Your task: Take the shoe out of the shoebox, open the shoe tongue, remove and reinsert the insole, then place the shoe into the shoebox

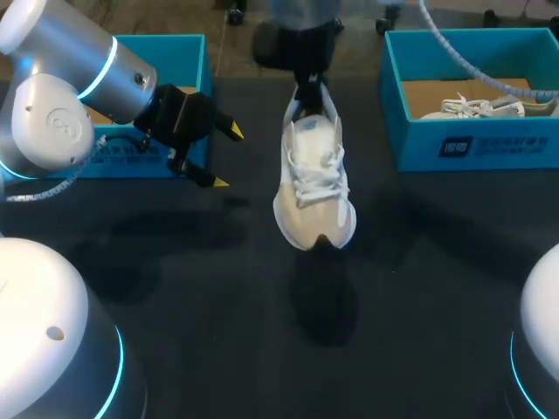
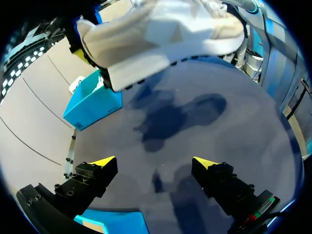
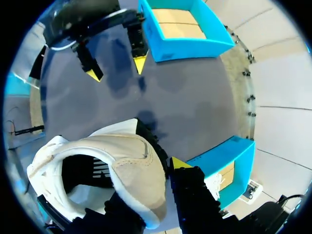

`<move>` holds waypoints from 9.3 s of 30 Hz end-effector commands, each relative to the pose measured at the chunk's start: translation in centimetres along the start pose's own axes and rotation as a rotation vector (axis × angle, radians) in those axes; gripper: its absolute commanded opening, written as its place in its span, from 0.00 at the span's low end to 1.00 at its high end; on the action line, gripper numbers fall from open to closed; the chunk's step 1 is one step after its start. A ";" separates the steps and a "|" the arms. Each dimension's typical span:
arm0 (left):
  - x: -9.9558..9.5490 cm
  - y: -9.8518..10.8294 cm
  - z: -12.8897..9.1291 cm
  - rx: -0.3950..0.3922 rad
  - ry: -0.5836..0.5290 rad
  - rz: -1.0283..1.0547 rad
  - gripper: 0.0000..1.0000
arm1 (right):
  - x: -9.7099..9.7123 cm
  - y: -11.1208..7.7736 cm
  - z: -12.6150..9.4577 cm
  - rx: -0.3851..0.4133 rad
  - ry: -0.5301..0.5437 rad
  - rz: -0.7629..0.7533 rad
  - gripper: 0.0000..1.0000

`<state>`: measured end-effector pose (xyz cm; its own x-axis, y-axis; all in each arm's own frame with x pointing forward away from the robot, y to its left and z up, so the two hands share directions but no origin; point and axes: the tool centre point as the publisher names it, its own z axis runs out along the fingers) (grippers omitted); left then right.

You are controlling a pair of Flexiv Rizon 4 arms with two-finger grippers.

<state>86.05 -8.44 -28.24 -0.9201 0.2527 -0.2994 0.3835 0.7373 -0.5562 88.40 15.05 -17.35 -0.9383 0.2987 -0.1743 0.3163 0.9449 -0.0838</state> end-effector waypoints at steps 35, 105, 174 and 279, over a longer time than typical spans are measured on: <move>0.1 0.0 -0.1 -0.001 -0.001 0.001 1.00 | -9.7 -8.6 2.3 -0.021 -0.034 -0.054 0.00; 0.1 0.0 -0.1 -0.001 -0.001 0.001 1.00 | -37.5 -31.0 8.3 0.057 -0.071 0.221 0.00; 0.1 0.0 -0.1 -0.001 -0.001 0.001 1.00 | -37.0 -37.6 13.4 0.100 -0.176 1.583 0.00; 0.1 0.0 -0.1 -0.001 -0.001 0.001 1.00 | -34.9 -36.1 22.0 0.118 -0.194 1.689 1.00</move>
<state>86.04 -8.43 -28.24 -0.9201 0.2525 -0.2995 0.3834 0.7374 -0.5562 113.06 -32.33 -30.33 0.4507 0.8568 -0.2505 0.8871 -0.3984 0.2332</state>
